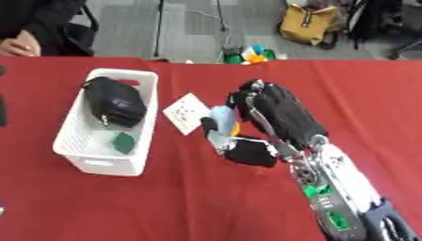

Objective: Pick up objects on the table and place them in the box.

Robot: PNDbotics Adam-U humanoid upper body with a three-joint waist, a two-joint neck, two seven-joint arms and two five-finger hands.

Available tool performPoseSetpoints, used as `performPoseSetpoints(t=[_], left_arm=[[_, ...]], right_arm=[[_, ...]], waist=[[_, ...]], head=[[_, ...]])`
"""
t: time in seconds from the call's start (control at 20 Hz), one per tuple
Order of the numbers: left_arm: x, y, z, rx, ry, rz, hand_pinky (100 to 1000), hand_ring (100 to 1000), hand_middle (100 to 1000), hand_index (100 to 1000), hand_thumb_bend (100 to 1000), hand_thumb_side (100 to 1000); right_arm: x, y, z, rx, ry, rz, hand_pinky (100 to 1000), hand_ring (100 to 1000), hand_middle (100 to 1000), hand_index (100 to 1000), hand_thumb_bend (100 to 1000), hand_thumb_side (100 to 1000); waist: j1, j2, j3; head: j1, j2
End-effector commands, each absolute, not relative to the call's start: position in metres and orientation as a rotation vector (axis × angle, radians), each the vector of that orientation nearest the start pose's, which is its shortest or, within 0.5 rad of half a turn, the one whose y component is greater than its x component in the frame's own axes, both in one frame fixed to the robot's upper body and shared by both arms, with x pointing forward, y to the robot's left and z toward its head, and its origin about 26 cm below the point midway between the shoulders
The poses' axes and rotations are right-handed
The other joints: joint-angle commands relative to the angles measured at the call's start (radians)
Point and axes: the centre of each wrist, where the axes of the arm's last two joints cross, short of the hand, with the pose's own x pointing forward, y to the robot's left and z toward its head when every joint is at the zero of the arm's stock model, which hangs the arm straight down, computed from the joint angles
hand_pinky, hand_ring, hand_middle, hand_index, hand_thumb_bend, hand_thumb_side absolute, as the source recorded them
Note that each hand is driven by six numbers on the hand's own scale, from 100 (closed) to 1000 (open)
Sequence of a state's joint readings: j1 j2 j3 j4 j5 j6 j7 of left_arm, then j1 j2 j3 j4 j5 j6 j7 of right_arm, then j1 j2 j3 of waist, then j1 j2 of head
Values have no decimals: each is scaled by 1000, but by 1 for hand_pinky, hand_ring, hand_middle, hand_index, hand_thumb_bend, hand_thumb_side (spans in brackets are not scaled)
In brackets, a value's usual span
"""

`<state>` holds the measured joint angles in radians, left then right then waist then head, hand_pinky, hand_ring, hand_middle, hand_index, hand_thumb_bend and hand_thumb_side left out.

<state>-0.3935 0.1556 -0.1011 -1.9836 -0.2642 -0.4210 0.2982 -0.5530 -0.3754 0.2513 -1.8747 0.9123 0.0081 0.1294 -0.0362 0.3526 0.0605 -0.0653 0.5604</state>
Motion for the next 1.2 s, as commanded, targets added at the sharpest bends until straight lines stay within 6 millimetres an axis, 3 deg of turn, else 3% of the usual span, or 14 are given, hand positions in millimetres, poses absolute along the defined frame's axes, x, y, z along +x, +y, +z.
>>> performPoseSetpoints(t=[0.05,1.2], left_arm=[[304,197,213,-227,3408,166,149,609,726,787,100,1000],[305,190,218,-156,3385,186,147,609,725,787,100,1000]], right_arm=[[328,-191,243,1388,2862,-1613,295,432,303,503,192,765],[367,-191,278,1437,2788,-1635,301,435,306,503,163,774]], waist=[[1,-26,3],[-11,-9,85]], head=[[-5,-10],[-68,-33]])
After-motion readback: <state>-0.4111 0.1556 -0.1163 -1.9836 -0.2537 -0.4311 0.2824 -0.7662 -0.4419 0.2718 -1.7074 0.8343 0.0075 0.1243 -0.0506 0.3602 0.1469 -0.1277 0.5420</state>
